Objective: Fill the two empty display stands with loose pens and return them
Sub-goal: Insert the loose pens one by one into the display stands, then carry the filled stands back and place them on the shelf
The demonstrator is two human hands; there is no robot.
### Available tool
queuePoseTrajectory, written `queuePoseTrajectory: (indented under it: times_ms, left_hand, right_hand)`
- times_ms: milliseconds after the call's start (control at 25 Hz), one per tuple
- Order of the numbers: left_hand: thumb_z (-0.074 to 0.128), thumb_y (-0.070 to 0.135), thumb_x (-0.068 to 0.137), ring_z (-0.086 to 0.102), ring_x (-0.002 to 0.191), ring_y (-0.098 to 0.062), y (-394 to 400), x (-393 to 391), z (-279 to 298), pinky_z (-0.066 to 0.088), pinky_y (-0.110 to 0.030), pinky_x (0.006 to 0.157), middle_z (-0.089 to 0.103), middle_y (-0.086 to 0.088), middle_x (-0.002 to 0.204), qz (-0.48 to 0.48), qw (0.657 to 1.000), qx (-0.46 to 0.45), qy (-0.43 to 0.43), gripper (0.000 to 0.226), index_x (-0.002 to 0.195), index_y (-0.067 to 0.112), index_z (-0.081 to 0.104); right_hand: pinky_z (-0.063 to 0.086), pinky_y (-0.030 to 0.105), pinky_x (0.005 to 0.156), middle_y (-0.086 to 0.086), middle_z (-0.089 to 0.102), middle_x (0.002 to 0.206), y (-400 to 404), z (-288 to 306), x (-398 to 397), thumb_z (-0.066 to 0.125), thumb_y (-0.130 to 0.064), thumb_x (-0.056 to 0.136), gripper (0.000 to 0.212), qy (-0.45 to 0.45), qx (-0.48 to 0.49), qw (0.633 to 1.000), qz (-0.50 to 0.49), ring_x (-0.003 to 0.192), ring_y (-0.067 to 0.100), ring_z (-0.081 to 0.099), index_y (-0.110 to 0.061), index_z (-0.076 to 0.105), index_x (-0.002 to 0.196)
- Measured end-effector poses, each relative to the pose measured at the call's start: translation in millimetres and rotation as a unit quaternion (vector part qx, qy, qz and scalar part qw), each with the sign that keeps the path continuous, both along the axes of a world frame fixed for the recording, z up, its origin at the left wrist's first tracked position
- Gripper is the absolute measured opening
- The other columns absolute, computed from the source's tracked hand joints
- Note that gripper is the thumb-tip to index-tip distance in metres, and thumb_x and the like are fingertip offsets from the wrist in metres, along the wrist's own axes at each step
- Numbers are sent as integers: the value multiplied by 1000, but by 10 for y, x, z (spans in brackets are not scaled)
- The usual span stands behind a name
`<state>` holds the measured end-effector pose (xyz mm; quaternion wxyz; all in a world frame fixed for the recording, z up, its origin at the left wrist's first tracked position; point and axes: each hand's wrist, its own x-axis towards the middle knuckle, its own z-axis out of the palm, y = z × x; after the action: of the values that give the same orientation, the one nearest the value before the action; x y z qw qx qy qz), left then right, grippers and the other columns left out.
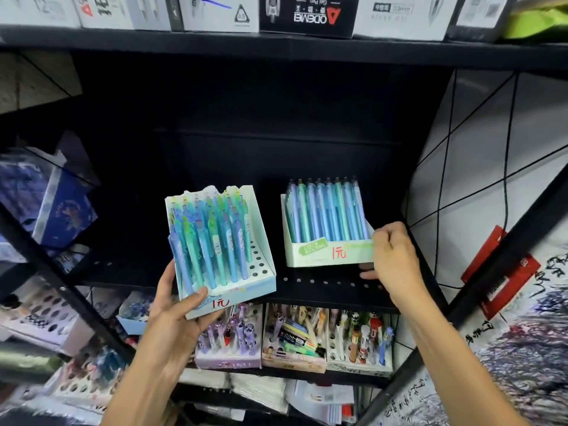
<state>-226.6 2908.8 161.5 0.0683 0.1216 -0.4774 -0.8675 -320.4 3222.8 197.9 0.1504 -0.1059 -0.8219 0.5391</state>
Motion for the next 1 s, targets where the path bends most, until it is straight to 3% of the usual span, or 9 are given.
queuePoseTrajectory:
  times_ms: [80, 160, 280, 400, 520, 640, 760, 880, 1000]
  left_hand:
    - [63, 0, 72, 73, 97, -27, 34, -7, 2, 60, -45, 80, 73, 7, 114, 3, 1000, 1, -5, 68, 122, 46, 57]
    - [65, 0, 70, 72, 98, -28, 58, -10, -3, 60, -46, 79, 69, 2, 119, 3, 1000, 2, -9, 68, 116, 49, 57]
    - [66, 0, 70, 69, 107, -32, 30, -11, -30, 61, -45, 78, 60, -5, 134, -2, 1000, 4, -12, 72, 125, 47, 58]
    - [68, 0, 71, 61, 120, -34, -25, 11, -46, 62, -44, 77, 48, -5, 147, -4, 1000, 16, -14, 75, 130, 45, 58]
    - [65, 0, 71, 65, 112, -30, -66, 88, -25, 63, -40, 73, 56, 0, 138, 1, 999, 39, -16, 68, 122, 44, 59]
    - [62, 0, 74, 65, 114, -32, -204, 295, -63, 62, -39, 75, 55, -2, 144, 15, 999, 47, -14, 75, 139, 37, 51]
    - [57, -2, 79, 64, 115, -36, -435, 656, -91, 62, -41, 76, 62, -7, 137, 47, 997, 59, 1, 66, 134, 34, 57]
    - [53, -2, 80, 68, 109, -34, -719, 1169, -85, 60, -47, 81, 66, -8, 131, 119, 992, 43, 13, 62, 132, 31, 61]
    - [51, -2, 82, 73, 94, -27, -1101, 1748, -74, 62, -41, 74, 71, -5, 121, 215, 976, 22, 10, 63, 139, 24, 53]
  right_hand:
    - [62, 39, 59, 12, 60, 111, -12, 70, 45, 45, -20, 103, 6, -44, -136, 989, 25, 91, 24, 67, -18, 50, 104]
    - [62, 38, 65, 11, 63, 114, 1, 116, 107, 53, -15, 100, 17, -86, -216, 971, 49, 98, 23, 67, -15, 52, 117]
    - [61, 39, 70, 11, 71, 110, 33, 97, 244, 58, -4, 94, 24, -142, -312, 935, 88, 99, 27, 69, -17, 60, 114]
    - [62, 39, 72, 9, 75, 109, 30, 21, 363, 57, 3, 90, 38, -185, -349, 908, 138, 99, 33, 71, -21, 63, 119]
    - [62, 41, 70, 10, 75, 107, 9, -53, 446, 53, 6, 90, 46, -174, -369, 900, 150, 94, 33, 72, -23, 63, 124]
    - [63, 42, 70, 12, 74, 110, -111, -83, 562, 49, 7, 90, 48, -173, -403, 882, 172, 88, 29, 72, -21, 62, 127]
    - [63, 45, 71, 14, 74, 111, -364, -114, 699, 46, 7, 91, 46, -198, -430, 855, 210, 89, 29, 72, -17, 61, 128]
    - [59, 50, 78, 17, 72, 115, -780, -138, 837, 47, 7, 84, 47, -246, -465, 809, 263, 104, 34, 67, -15, 63, 122]
    - [59, 48, 77, 17, 70, 119, -1304, -110, 1013, 50, 1, 74, 52, -290, -473, 765, 326, 109, 36, 64, -15, 64, 121]
